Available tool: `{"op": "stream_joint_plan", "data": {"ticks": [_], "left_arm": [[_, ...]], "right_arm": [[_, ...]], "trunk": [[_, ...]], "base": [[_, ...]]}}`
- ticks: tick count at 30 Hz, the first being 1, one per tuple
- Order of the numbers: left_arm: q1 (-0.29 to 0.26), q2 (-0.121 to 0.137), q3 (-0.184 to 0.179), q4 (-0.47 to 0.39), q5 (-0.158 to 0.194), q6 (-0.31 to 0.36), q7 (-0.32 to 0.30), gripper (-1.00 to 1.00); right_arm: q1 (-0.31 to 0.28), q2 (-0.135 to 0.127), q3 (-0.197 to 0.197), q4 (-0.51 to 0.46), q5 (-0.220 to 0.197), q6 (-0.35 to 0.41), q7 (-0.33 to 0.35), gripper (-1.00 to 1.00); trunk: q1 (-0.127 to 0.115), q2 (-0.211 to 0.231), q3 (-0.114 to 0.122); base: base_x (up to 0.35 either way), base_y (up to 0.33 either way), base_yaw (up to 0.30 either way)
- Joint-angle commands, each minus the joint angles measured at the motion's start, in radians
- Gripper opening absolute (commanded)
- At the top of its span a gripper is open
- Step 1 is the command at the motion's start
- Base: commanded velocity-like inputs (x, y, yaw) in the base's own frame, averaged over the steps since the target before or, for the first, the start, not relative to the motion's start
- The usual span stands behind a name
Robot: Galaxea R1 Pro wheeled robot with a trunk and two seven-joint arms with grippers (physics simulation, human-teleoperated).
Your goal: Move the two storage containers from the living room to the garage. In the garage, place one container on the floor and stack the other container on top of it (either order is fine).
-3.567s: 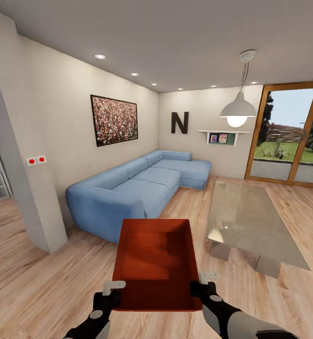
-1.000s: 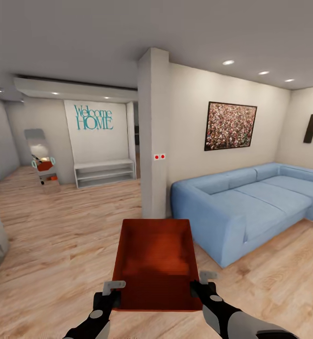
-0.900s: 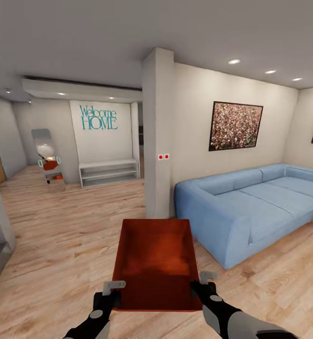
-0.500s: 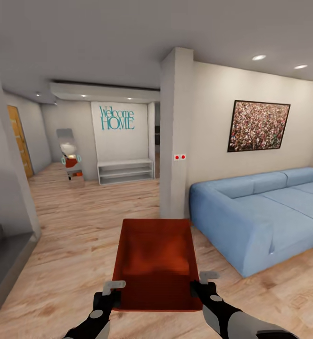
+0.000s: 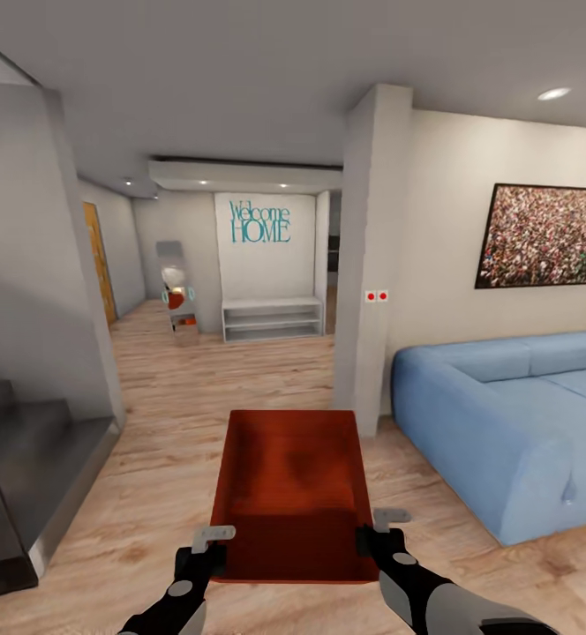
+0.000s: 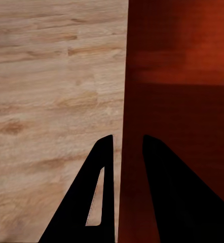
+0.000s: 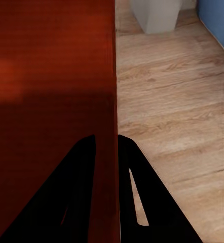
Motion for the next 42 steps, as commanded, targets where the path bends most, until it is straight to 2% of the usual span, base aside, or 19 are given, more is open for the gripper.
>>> {"op": "stream_joint_plan", "data": {"ticks": [1, 31, 42], "left_arm": [[-0.002, -0.001, 0.012, -0.001, -0.004, -0.065, 0.021, -1.0], [-0.002, 0.0, 0.012, -0.001, -0.004, -0.065, 0.015, -1.0], [-0.002, 0.001, 0.011, 0.0, -0.004, -0.063, 0.009, -1.0]], "right_arm": [[0.0, -0.001, -0.019, 0.004, -0.022, -0.006, -0.007, -1.0], [-0.001, -0.001, -0.018, 0.004, -0.022, -0.006, -0.007, -1.0], [0.0, -0.001, -0.019, 0.004, -0.02, -0.006, -0.006, -1.0]], "trunk": [[0.0, -0.001, -0.002], [0.0, -0.001, -0.002], [0.0, -0.001, -0.002]], "base": [[0.0, 0.0, 0.291], [0.004, 0.0, 0.29], [0.293, 0.0, 0.024]]}}
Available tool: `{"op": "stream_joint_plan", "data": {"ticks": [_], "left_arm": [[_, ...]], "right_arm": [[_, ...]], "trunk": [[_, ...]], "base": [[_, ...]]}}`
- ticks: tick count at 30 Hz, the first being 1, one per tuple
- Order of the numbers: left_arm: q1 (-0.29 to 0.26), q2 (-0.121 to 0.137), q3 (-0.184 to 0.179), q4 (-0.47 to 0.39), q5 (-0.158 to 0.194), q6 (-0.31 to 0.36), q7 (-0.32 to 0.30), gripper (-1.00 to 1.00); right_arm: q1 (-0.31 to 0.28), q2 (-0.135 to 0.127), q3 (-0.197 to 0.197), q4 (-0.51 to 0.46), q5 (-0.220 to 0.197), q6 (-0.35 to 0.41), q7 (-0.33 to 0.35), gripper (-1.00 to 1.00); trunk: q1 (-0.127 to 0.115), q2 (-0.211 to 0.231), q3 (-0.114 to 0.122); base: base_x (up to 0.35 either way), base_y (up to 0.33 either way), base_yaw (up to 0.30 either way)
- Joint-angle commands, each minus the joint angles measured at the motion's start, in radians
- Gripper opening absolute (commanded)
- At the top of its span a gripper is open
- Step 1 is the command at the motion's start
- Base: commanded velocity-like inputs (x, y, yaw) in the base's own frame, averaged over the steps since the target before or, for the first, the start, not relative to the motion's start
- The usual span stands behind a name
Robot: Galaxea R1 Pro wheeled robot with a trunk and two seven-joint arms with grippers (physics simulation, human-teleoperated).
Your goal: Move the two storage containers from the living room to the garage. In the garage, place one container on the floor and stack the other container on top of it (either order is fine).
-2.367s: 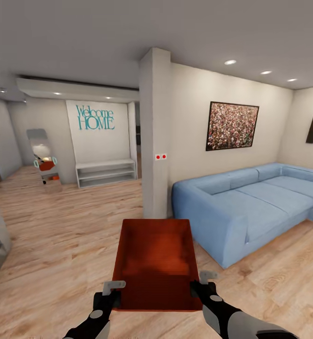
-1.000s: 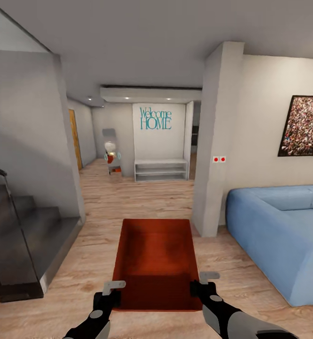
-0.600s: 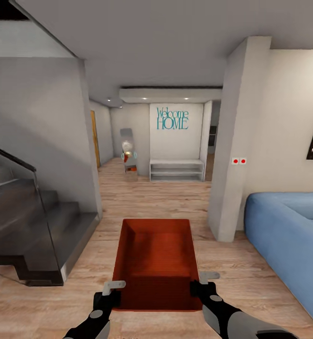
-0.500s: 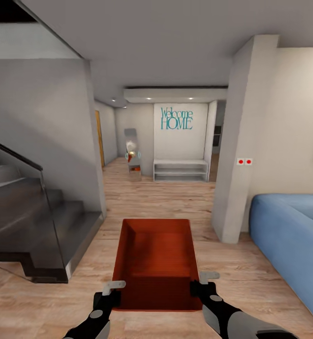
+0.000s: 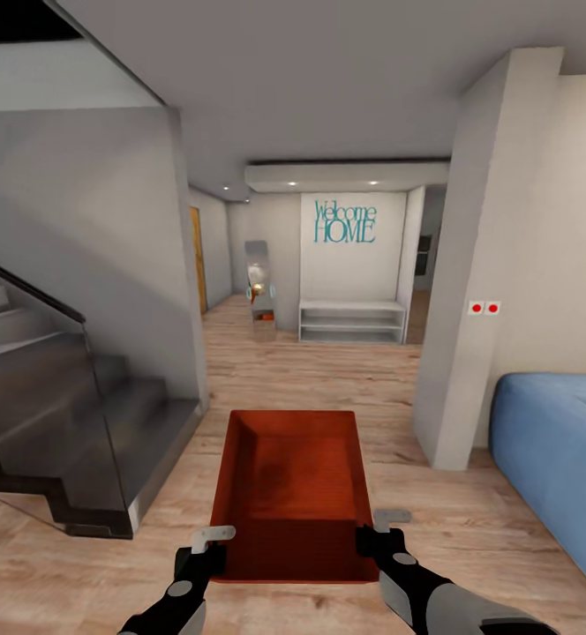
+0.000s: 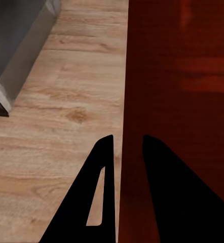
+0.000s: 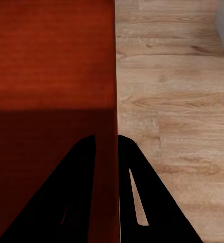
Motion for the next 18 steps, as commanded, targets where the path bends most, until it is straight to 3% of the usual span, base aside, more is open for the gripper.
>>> {"op": "stream_joint_plan", "data": {"ticks": [1, 18], "left_arm": [[-0.002, 0.0, 0.01, -0.002, -0.004, -0.061, 0.012, -1.0], [-0.002, 0.0, 0.011, -0.002, -0.004, -0.061, 0.01, -1.0]], "right_arm": [[0.0, 0.0, -0.017, 0.004, -0.022, -0.006, -0.009, -1.0], [0.0, 0.0, -0.017, 0.004, -0.023, -0.005, -0.009, -1.0]], "trunk": [[0.001, -0.001, -0.002], [0.001, -0.001, -0.002]], "base": [[0.32, 0.0, 0.001], [0.321, 0.0, 0.0]]}}
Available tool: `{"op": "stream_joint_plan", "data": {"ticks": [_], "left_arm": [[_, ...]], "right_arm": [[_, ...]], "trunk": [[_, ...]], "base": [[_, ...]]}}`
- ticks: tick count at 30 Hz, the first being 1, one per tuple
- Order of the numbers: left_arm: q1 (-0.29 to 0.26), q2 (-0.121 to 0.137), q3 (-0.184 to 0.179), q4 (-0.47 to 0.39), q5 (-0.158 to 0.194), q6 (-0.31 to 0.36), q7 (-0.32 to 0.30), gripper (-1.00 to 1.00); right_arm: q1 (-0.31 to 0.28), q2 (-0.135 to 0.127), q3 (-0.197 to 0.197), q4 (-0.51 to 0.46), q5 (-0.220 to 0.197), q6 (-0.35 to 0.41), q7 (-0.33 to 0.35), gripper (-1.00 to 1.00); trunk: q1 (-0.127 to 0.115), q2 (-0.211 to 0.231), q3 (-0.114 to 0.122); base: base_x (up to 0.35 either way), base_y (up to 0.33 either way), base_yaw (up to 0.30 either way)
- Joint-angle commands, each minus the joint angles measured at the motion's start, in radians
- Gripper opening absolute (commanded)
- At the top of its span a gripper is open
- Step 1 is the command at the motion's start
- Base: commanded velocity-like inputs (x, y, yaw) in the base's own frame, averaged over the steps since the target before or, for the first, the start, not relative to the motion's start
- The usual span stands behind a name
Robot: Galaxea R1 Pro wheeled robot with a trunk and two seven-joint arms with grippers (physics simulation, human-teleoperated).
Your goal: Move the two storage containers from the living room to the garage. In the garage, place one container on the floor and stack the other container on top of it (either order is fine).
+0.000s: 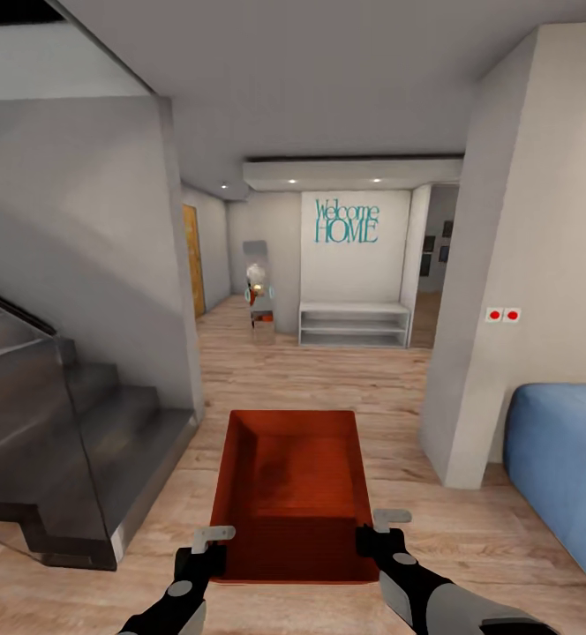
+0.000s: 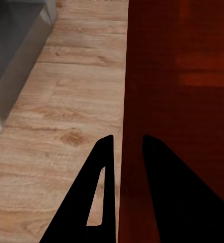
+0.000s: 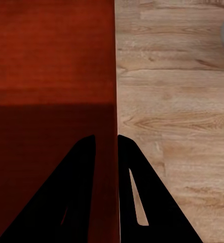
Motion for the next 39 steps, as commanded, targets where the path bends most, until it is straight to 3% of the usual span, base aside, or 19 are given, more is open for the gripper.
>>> {"op": "stream_joint_plan", "data": {"ticks": [1, 39], "left_arm": [[-0.002, 0.0, 0.01, -0.002, -0.004, -0.062, 0.011, -1.0], [-0.002, 0.0, 0.01, -0.002, -0.004, -0.06, 0.011, -1.0]], "right_arm": [[0.0, 0.0, -0.017, 0.004, -0.021, -0.007, -0.01, -1.0], [0.0, 0.002, -0.014, 0.004, -0.019, -0.008, -0.011, -1.0]], "trunk": [[0.001, -0.001, -0.002], [0.001, -0.001, -0.002]], "base": [[0.321, 0.0, 0.0], [0.321, 0.0, 0.0]]}}
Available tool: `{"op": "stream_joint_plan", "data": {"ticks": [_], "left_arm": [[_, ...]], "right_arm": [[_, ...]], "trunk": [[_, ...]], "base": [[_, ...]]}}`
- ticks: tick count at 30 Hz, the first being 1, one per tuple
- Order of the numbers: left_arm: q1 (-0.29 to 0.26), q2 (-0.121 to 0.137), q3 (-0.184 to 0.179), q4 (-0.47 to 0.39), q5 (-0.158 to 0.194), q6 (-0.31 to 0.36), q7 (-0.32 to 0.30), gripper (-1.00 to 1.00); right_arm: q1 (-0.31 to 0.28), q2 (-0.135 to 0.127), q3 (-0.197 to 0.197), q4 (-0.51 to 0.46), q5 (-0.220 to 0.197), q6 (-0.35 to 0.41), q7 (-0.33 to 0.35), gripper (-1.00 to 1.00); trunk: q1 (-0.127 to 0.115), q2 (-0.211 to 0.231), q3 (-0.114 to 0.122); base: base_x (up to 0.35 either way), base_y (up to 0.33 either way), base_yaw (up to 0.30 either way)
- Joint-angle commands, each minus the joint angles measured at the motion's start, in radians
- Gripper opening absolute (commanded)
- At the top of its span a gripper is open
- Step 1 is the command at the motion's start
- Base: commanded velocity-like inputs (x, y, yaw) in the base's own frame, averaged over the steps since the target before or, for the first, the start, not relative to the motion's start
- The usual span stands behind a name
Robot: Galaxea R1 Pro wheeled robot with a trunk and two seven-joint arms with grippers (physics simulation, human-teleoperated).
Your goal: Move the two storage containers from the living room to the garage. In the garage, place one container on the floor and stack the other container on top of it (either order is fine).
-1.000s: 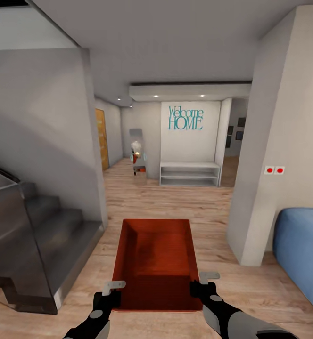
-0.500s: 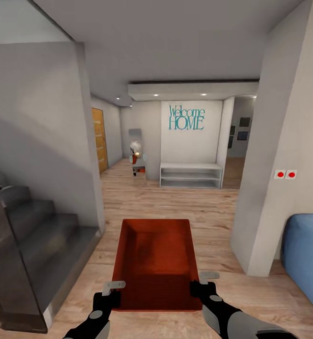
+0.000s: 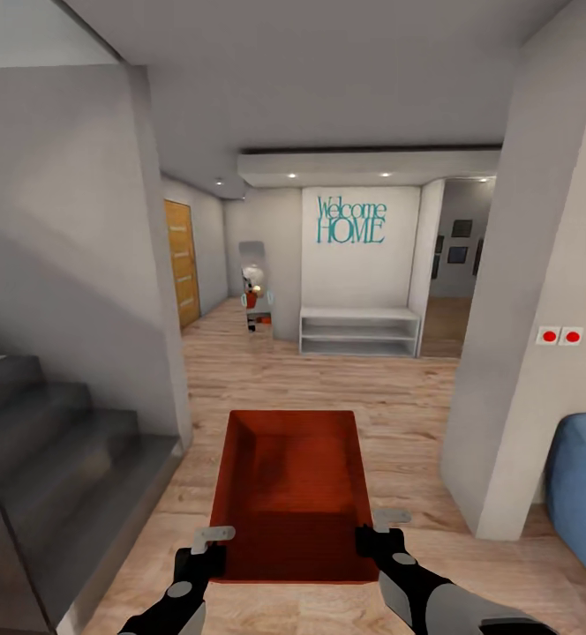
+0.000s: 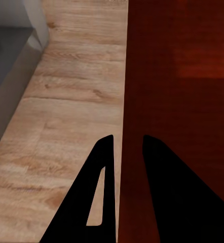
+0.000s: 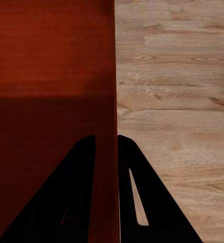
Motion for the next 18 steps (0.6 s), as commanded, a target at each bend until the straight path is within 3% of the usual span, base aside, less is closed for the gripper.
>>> {"op": "stream_joint_plan", "data": {"ticks": [1, 18], "left_arm": [[-0.001, -0.001, 0.009, -0.006, -0.005, -0.053, 0.011, -1.0], [-0.001, -0.001, 0.009, -0.005, -0.004, -0.051, 0.011, -1.0]], "right_arm": [[0.0, 0.0, -0.016, 0.004, -0.022, -0.006, -0.006, -1.0], [-0.001, -0.002, -0.016, 0.004, -0.022, -0.005, -0.006, -1.0]], "trunk": [[0.001, -0.001, -0.002], [0.001, -0.001, -0.002]], "base": [[0.321, 0.0, 0.0], [0.321, 0.0, 0.0]]}}
